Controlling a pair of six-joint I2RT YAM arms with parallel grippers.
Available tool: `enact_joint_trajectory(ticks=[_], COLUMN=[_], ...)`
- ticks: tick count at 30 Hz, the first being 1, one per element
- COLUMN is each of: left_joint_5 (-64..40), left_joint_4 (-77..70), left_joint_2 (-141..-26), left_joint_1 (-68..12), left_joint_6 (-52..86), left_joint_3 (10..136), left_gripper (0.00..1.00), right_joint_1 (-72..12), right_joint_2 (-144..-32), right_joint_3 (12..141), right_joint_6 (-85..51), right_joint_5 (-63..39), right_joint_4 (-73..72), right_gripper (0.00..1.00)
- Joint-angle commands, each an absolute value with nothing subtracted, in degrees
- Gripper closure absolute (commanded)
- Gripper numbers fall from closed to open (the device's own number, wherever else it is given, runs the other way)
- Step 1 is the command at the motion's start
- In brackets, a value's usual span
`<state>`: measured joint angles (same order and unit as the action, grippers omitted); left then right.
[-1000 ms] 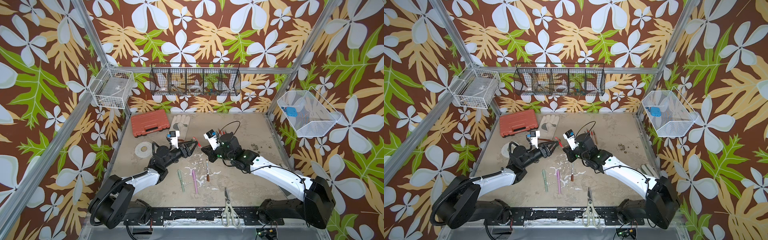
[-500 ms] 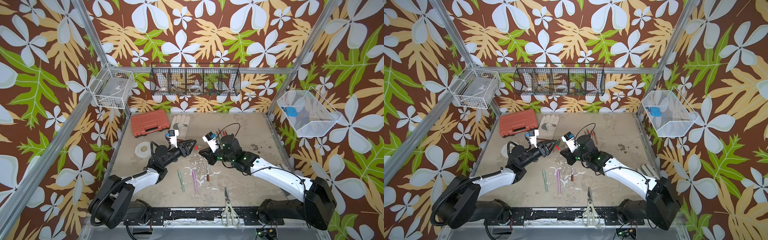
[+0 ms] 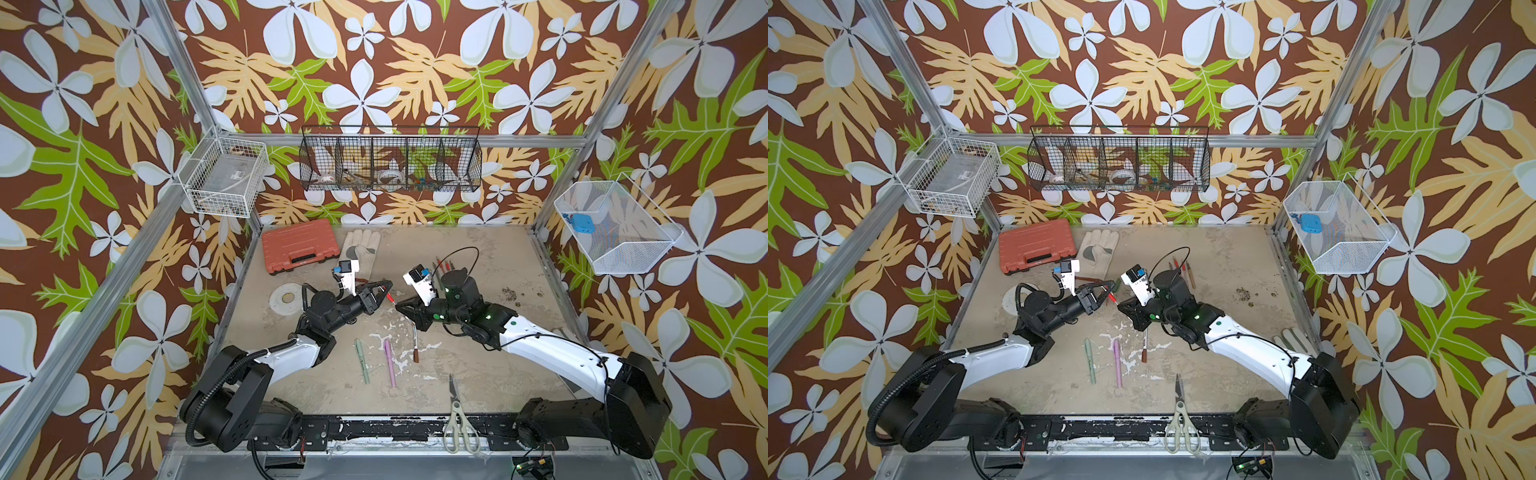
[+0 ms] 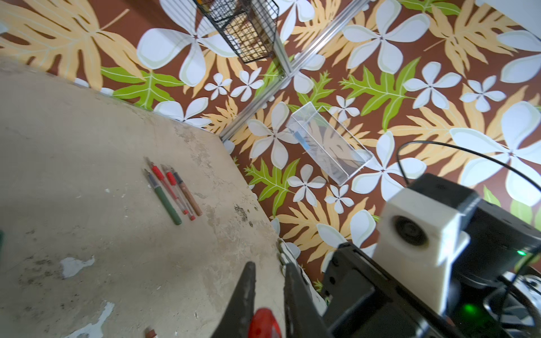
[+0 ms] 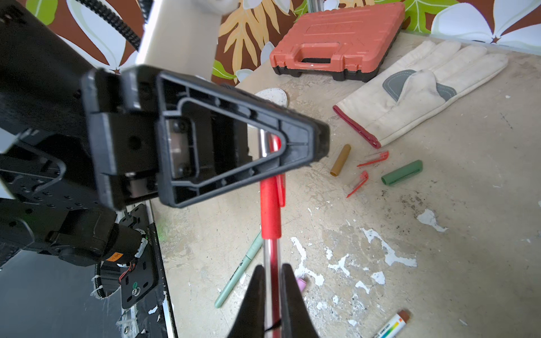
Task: Remove pen caps from pens
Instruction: Pass the pen, then open the pen cap on the pen.
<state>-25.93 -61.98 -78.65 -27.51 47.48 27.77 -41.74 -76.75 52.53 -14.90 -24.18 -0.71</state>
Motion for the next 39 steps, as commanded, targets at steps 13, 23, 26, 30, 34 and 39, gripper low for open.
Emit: enact_joint_trajectory(ticks=[13, 23, 26, 30, 34, 39], left_joint_5=[-27.1, -29.28, -29.92, -29.44, -30.18, -30.06], left_joint_4=[-62.14, -62.77, -62.78, -61.71, -61.75, -61.66], left_joint_2=[-76.9, -73.81, -72.85, -72.03, -72.43, -72.43], left_joint_1=[-27.38, -29.7, -29.95, -30.01, -30.06, -30.1], left_joint_6=[45.67, 45.54, 45.26, 44.27, 44.36, 44.3], left_joint_3=[27.99, 27.17, 26.27, 25.71, 26.1, 26.15], left_gripper=[1.0, 1.0, 1.0, 1.0, 1.0, 1.0], right_joint_1=[-41.79, -41.77, -41.83, -41.85, -41.85, -41.91], right_joint_2=[-74.4, -74.53, -74.95, -76.91, -78.56, -79.78], right_joint_3=[51.52, 50.24, 49.66, 49.59, 49.49, 49.64], right_joint_6=[-11.03, -12.36, -13.4, -14.14, -15.01, -15.65], right_joint_5=[-22.5, -31.08, -33.2, -38.25, -42.2, -43.17], right_joint_4=[-3.07, -7.33, -9.21, -11.41, -13.33, -14.47], right_gripper=[0.41, 0.52, 0.56, 0.61, 0.63, 0.78])
